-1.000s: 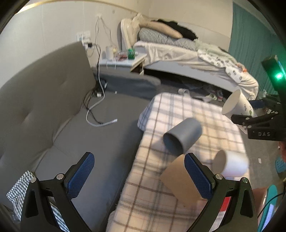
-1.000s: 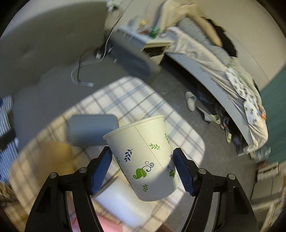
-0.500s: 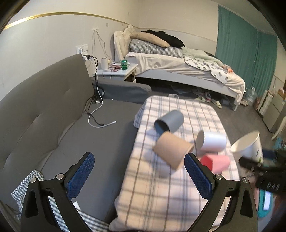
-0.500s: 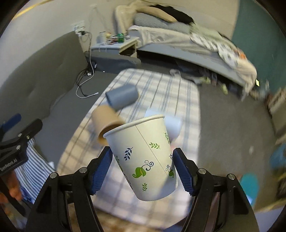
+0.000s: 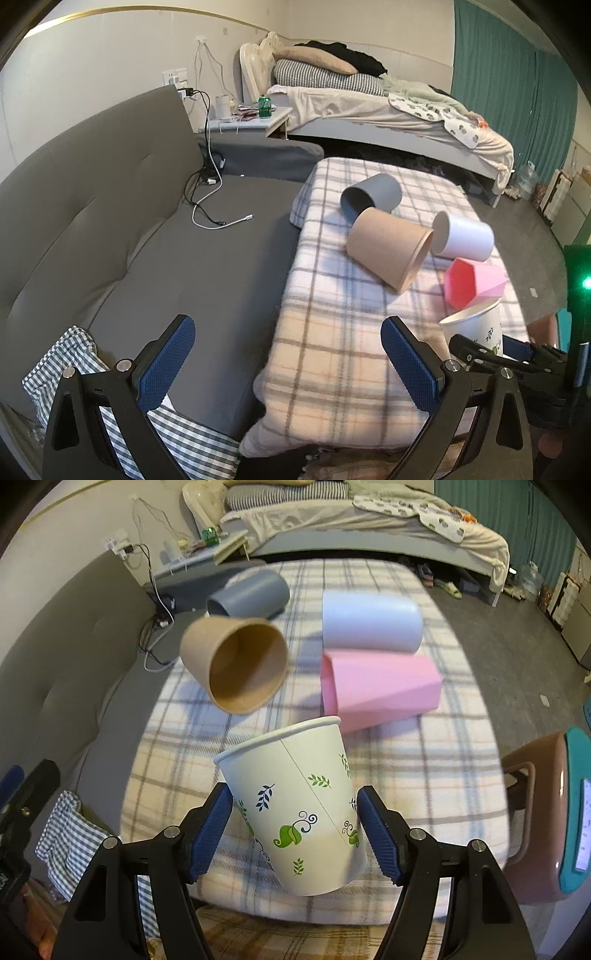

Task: Flip cup upside down
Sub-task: 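Lift the white cup with the right gripper and open it, then move the left gripper to the white cup and close on it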

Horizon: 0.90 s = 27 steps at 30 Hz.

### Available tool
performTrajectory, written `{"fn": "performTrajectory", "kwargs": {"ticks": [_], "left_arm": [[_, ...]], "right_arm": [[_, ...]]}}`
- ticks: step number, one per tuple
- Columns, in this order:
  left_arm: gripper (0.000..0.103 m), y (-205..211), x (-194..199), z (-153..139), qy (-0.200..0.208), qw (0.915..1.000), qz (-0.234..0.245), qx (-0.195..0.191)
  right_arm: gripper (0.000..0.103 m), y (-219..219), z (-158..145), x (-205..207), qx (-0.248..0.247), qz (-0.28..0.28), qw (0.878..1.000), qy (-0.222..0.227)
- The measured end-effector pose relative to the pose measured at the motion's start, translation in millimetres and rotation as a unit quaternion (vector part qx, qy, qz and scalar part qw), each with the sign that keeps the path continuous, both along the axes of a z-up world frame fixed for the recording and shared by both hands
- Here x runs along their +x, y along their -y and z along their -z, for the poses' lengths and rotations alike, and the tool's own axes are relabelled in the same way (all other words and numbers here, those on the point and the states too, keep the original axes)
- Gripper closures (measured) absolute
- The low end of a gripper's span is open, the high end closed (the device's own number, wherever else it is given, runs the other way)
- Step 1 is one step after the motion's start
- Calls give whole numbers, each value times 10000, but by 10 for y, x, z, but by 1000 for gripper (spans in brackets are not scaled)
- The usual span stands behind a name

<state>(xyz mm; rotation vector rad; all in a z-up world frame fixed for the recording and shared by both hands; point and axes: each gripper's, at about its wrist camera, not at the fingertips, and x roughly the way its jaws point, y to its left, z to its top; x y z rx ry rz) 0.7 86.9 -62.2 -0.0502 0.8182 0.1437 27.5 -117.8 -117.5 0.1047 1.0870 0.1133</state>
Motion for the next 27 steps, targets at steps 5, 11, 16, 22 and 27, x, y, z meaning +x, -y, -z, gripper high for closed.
{"fn": "performTrajectory", "kwargs": {"ticks": [5,11,16,22,27], "left_arm": [[0,-8,60,99,-75,9999,25,-96],[0,35,91,117,-106,9999,20,-104],[0,86,84,30,-95,9996,-108,-228],[0,234,-3,-199,82,9995,-217,-211],[0,509,-88,-286,189,9995,-191,-169]], "right_arm": [[33,-30,189,41,-119,3,9999,-104],[29,-34,243,41,-213,-152,9996,-61],[8,65,122,0,-28,-203,9997,105],[2,256,-229,-141,70,-294,9977,605],[0,589,-533,-302,-181,-159,9939,1077]]}}
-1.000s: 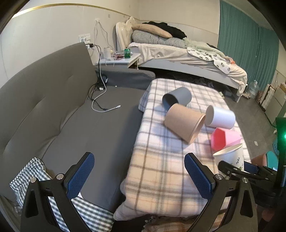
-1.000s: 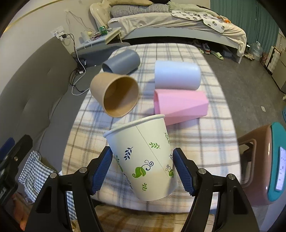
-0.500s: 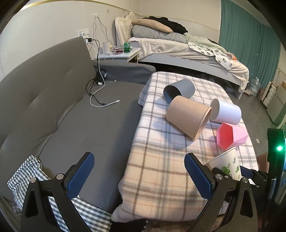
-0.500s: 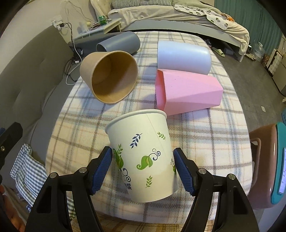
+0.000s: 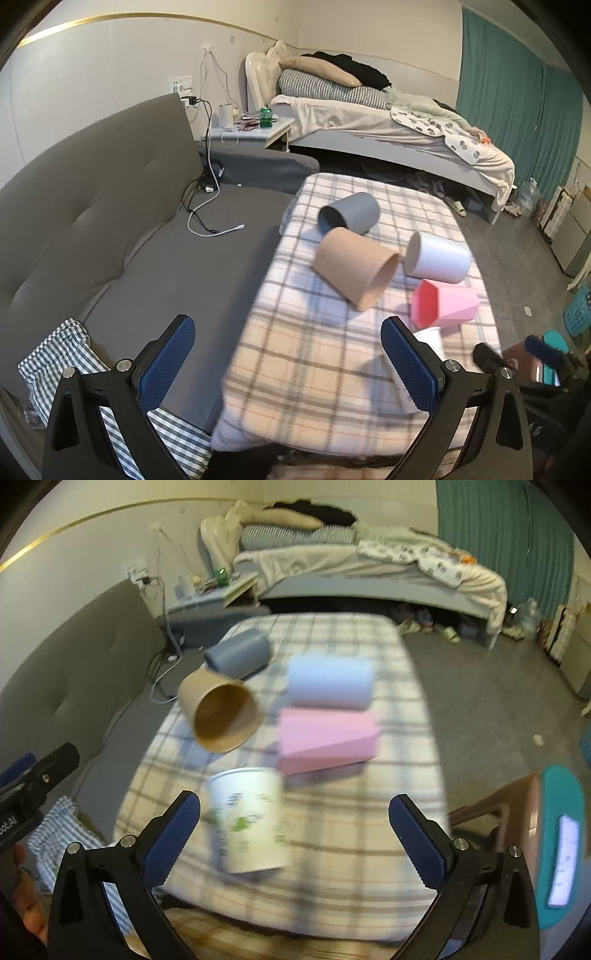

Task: Flip cup upside down
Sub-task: 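Move the left gripper to the white cup and close on it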

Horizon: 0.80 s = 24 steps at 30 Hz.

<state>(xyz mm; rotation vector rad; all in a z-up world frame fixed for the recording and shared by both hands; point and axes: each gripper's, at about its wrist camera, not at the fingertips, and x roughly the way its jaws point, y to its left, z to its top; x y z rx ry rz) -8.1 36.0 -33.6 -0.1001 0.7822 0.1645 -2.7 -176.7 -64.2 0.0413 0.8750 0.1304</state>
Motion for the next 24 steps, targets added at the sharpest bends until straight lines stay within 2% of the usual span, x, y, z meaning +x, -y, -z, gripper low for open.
{"fn": "performTrajectory", "kwargs": {"ticks": [4,8,15,24], "left_arm": [[0,279,-9,74,-108,9998,175,-75],[0,614,12,204,-265,9985,483,9],[0,1067,71,509,-631,9943,853,137],[0,1144,183,898,-1057,9899,947,-17]], "right_arm": [[0,313,-114,-108,-405,216,9986,258],[0,594,-94,-199,-626,417,9965,373],[0,987,109,-219,-338,688,9969,172],[0,1141,351,-114,-114,831,9965,-70]]}}
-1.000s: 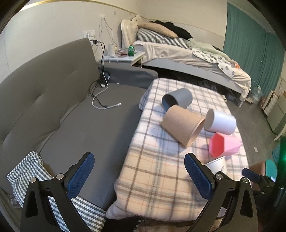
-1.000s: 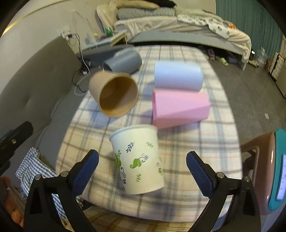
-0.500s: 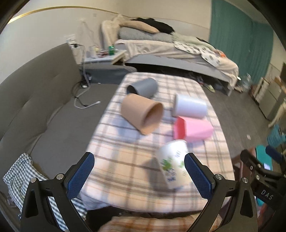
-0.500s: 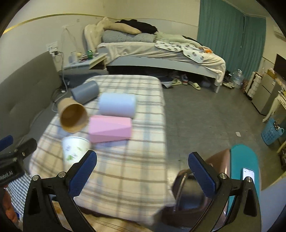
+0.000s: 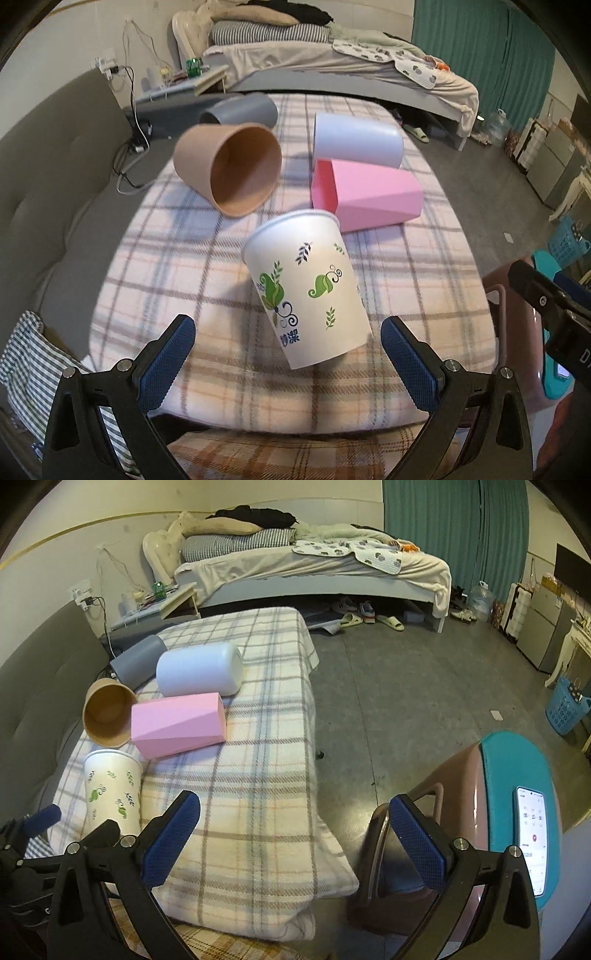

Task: Flip cup upside down
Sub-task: 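Move the left gripper to the white cup and close on it, then rotate the white cup with the left gripper, rim down, onto the table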

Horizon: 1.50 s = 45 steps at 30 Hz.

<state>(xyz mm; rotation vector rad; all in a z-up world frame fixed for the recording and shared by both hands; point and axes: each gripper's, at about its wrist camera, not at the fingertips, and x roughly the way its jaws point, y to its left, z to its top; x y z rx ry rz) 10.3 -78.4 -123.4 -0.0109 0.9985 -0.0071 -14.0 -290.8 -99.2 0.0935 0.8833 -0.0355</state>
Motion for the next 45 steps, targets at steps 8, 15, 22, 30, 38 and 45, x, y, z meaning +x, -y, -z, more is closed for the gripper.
{"fn": "performTrajectory", "kwargs": {"ticks": [8,15,22,30,38,45], "left_arm": [[2,24,135,198,-152,9996,92,-207],[35,13,142,249,-331,9983,308,-363],[42,-21,74,68,-190,9981,480,-327],[43,-118,64,-286,162,9977,575,-314],[44,-159,146,-354,-7,9976,683,-80],[44,-138,124,-384,-676,9903,1209,143]], "right_arm": [[0,-71,204,86,27,-116,9996,-255],[0,-106,267,137,81,-112,9993,-341],[0,-188,191,121,-8,-188,9995,-267],[0,-279,63,39,-47,-237,9996,-164],[0,-325,29,-28,-103,-295,9994,-153],[0,-290,38,-23,-75,-247,9995,-204]]}}
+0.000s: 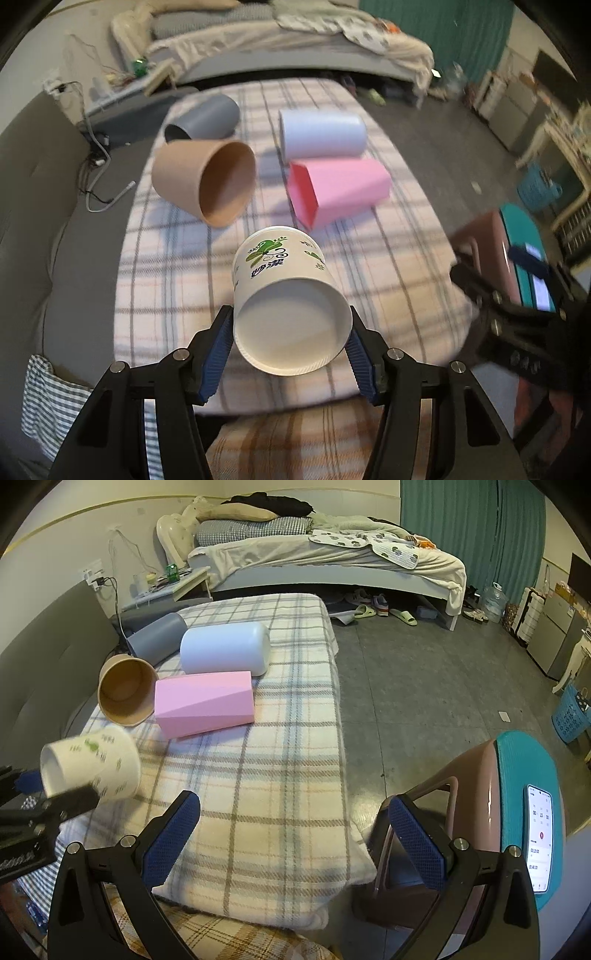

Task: Flip cup upside down
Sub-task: 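Rotate the white cup with the left gripper, rim down, onto the table, then open the left gripper and pull it back from the cup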

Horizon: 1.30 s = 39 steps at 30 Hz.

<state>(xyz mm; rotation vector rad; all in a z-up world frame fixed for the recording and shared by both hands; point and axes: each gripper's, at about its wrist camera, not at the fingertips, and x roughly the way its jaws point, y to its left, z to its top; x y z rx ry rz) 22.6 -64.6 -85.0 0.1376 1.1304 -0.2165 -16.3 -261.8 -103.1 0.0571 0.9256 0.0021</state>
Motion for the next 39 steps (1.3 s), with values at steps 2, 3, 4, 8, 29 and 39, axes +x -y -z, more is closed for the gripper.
{"fn": "performTrajectory", "kwargs": {"ticks": [2,3,4,8,29,39], "left_arm": [[44,25,19,21,-173,9995,211,142],[44,41,30,36,-212,9993,256,180],[44,45,63,53,-254,9991,277,183],[44,63,245,134,-370,9990,217,111],[29,97,343,-104,284,9989,312,219],[29,-138,-70,-787,1179,9927,70,-250]], "right_arm": [[0,21,10,1,52,37,10000,-1],[0,33,23,9,92,57,9999,-15],[0,44,42,18,129,75,9999,-41],[0,64,102,41,179,104,9997,-122],[0,-23,-93,-28,85,10,10000,43],[0,-223,-655,-429,3,-58,9978,661]]}}
